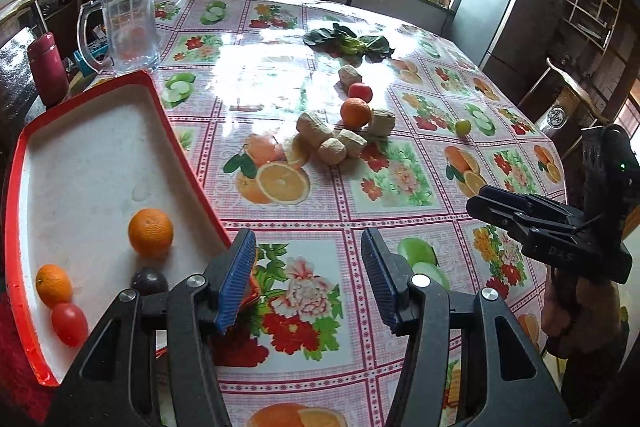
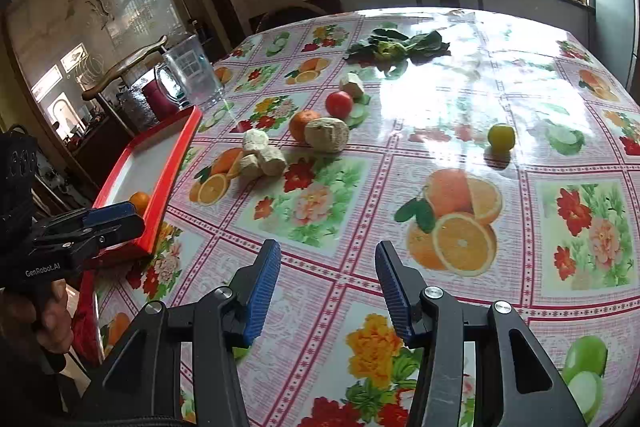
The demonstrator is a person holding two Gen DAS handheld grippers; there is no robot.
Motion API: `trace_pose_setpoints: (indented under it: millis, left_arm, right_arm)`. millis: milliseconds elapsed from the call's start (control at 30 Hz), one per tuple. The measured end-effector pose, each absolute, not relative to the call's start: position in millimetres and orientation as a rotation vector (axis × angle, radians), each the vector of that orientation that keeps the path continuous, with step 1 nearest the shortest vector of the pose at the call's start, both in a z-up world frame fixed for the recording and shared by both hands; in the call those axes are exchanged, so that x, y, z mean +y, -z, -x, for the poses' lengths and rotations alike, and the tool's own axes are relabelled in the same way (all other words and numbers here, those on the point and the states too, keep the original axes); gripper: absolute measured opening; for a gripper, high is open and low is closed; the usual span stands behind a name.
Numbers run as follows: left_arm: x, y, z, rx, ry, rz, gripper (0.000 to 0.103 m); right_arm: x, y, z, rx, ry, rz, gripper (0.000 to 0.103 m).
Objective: Organize fruits
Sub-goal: 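Withdraw both open tools from the tray back over the table, then grasp the beige cube with the left tool while the right tool grasps the lime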
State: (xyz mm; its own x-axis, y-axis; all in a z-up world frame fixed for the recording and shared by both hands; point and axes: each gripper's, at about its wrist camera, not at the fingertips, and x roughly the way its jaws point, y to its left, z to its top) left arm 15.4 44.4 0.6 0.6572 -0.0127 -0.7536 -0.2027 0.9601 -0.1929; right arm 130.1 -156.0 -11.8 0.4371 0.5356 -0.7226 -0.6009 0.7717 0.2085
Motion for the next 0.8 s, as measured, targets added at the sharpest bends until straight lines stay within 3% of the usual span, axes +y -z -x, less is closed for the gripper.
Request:
trace_pose_setpoints:
  millis: [800]
  left_arm:
    - [35,34,-127,0.935,-0.105,0.284,0.053]
  right_arm:
    - [-202,25,-261,0.823,-0.384,0.115,0.050]
